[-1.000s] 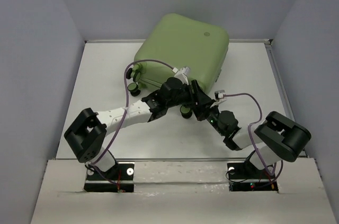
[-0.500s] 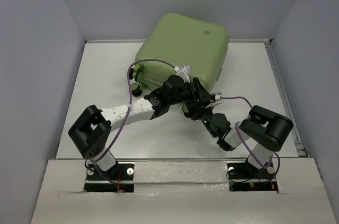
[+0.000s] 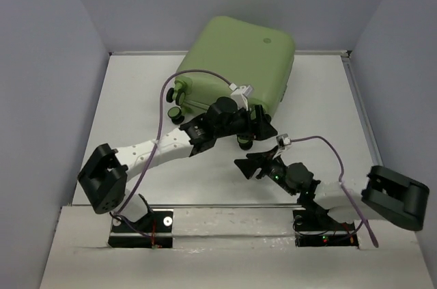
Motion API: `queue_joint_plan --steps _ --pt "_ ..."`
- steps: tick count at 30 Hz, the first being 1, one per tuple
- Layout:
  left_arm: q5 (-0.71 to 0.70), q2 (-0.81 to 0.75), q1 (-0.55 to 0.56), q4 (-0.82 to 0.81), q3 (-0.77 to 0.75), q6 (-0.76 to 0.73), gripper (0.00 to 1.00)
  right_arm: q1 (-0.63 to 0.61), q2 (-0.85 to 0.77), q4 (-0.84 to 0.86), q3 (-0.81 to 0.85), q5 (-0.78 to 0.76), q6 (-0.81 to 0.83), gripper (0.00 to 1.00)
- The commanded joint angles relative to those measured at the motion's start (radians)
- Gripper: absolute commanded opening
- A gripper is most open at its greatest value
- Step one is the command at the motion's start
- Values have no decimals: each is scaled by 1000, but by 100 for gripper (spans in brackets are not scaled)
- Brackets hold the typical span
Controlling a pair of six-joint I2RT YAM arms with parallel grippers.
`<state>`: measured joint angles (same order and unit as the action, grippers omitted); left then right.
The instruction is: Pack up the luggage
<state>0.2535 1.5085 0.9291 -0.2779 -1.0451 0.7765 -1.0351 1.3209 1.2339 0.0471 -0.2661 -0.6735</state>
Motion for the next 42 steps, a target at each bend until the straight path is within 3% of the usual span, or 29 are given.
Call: queue_joint_plan --steps 1,5,9,10,15,18,21,25,33,37,42 --pt "-121 -188 1 112 -164 -242 88 -2 -305 -484 91 -57 26 87" --pt "-332 -322 -32 313 -156 -319 90 -2 -566 -937 232 -169 90 96" --pt "-503 -476 -111 475 -96 -330 94 -2 -640 -1220 410 -231 132 98" --pt "-516 -529 -174 530 -81 -326 96 -2 -629 -1301 472 -255 138 98" --pt "-516 -613 -419 635 34 -353 98 -2 -534 -1378 635 -335 228 100" --pt "-432 -600 -542 631 86 -375 98 -2 -445 -1404 735 -360 285 100" --pt "-360 -558 -588 577 103 -399 98 -2 -393 -1406 786 -380 322 100" --pt "-272 -443 -590 496 45 -512 97 -2 -391 -1404 780 -365 327 100" --pt "-425 -230 -595 485 -65 -637 98 -2 -453 -1403 717 -323 298 100" --pt "-438 -153 -599 488 -104 -689 98 -2 -459 -1403 703 -321 295 100" --pt "-364 -99 -605 479 -121 -721 90 -2 -443 -1403 705 -321 290 100"
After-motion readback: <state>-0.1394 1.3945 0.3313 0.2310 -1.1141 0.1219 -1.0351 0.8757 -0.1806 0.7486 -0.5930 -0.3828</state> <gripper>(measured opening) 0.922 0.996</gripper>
